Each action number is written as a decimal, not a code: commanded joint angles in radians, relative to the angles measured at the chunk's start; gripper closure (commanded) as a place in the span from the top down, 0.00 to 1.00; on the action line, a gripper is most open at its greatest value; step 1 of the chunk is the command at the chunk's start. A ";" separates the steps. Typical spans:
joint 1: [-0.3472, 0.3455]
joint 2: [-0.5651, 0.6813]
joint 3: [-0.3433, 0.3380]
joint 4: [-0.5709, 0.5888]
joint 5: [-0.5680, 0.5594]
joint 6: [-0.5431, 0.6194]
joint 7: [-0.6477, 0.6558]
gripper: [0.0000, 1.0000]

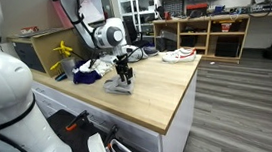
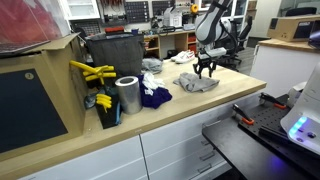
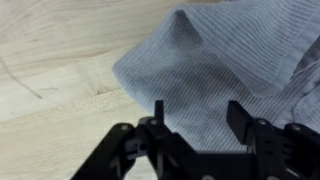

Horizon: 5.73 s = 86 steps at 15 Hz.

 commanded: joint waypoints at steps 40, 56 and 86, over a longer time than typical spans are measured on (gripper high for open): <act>-0.042 0.009 0.187 0.011 0.474 -0.146 -0.241 0.00; -0.045 -0.011 0.119 -0.005 0.450 0.003 -0.343 0.00; -0.051 0.050 0.170 0.062 0.488 0.181 -0.273 0.01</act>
